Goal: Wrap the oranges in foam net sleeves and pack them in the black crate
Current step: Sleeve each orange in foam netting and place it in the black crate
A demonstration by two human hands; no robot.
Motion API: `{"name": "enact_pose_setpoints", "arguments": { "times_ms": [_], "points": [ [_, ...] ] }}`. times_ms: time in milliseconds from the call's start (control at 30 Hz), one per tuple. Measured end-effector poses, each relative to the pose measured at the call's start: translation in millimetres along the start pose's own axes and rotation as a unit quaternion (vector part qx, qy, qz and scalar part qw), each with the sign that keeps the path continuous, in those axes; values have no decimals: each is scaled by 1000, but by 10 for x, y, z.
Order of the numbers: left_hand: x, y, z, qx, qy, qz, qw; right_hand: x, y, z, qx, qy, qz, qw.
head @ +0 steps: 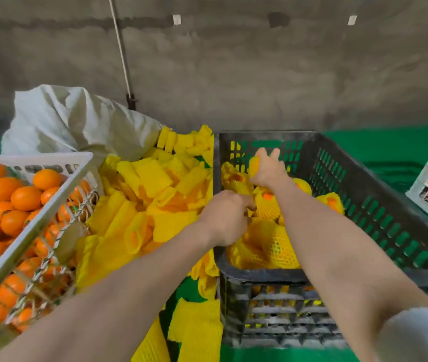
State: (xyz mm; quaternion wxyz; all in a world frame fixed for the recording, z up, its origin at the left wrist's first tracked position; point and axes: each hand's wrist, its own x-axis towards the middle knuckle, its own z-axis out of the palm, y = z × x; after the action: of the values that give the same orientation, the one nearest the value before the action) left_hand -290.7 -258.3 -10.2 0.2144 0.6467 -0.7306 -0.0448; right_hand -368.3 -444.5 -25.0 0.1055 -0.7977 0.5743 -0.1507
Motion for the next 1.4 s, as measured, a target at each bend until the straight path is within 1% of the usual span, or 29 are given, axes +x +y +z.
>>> {"name": "enact_pose_setpoints", "arguments": {
  "times_ms": [133, 200, 300, 367, 433, 500, 567, 633, 733, 800, 833, 867, 933, 1033, 1100, 1167, 1233, 1300, 1367, 1400],
  "points": [
    [19, -22, 17, -6, 24, 0, 1000, 71, 89, 213, -32, -59, 26, 997],
    [18, -28, 24, -10, 32, 3, 999, 74, 118, 204, -18, -72, 43, 996],
    [13, -27, 20, -16, 33, -2, 999, 25, 86, 133, -36, -54, 47, 997],
    [-7, -20, 18, -34, 40, -9, 999, -57, -6, 14, -46, -32, 28, 998],
    [-34, -14, 4, -55, 67, -18, 996, -188, -177, -157, -26, -6, -27, 999],
    [-67, -1, -24, -70, 100, -30, 992, -378, -419, -324, 2, 28, -108, 994],
    [-128, 14, -52, -68, 131, -45, 988, -659, -688, -443, 38, 72, -183, 980],
    [-243, 5, -107, -78, 149, -46, 985, -980, -921, -522, 95, 107, -239, 960],
    [-523, -131, -266, -106, 169, -19, 980, -1412, -1175, -567, 177, 128, -289, 932],
    [-725, -350, -459, -115, 184, -26, 976, -1610, -1343, -498, 207, 140, -309, 918],
    [-821, -493, -574, -118, 191, -42, 974, -1679, -1441, -422, 215, 143, -313, 914],
    [-910, -667, -688, -115, 196, -66, 972, -1736, -1545, -309, 219, 135, -314, 914],
    [-1113, -1029, -907, -111, 207, -129, 963, -1808, -1759, 18, 210, 78, -306, 925],
    [-1470, -1486, -1144, -99, 234, -204, 946, -1851, -2000, 635, 136, -70, -271, 950],
    [-1721, -1706, -1250, -85, 242, -227, 939, -1854, -2096, 1006, 91, -176, -244, 949],
    [-1947, -1894, -1332, -86, 242, -241, 936, -1835, -2167, 1269, 54, -234, -217, 946],
    [-2144, -2057, -1412, -94, 240, -262, 930, -1795, -2237, 1444, 14, -247, -198, 948],
    [-2297, -2196, -1493, -103, 241, -273, 926, -1754, -2307, 1554, -24, -242, -183, 953],
    [-2399, -2311, -1569, -108, 242, -279, 923, -1713, -2363, 1613, -55, -218, -159, 961],
    [-2431, -2363, -1603, -113, 242, -281, 922, -1701, -2388, 1623, -56, -194, -145, 969]
  ]
}}
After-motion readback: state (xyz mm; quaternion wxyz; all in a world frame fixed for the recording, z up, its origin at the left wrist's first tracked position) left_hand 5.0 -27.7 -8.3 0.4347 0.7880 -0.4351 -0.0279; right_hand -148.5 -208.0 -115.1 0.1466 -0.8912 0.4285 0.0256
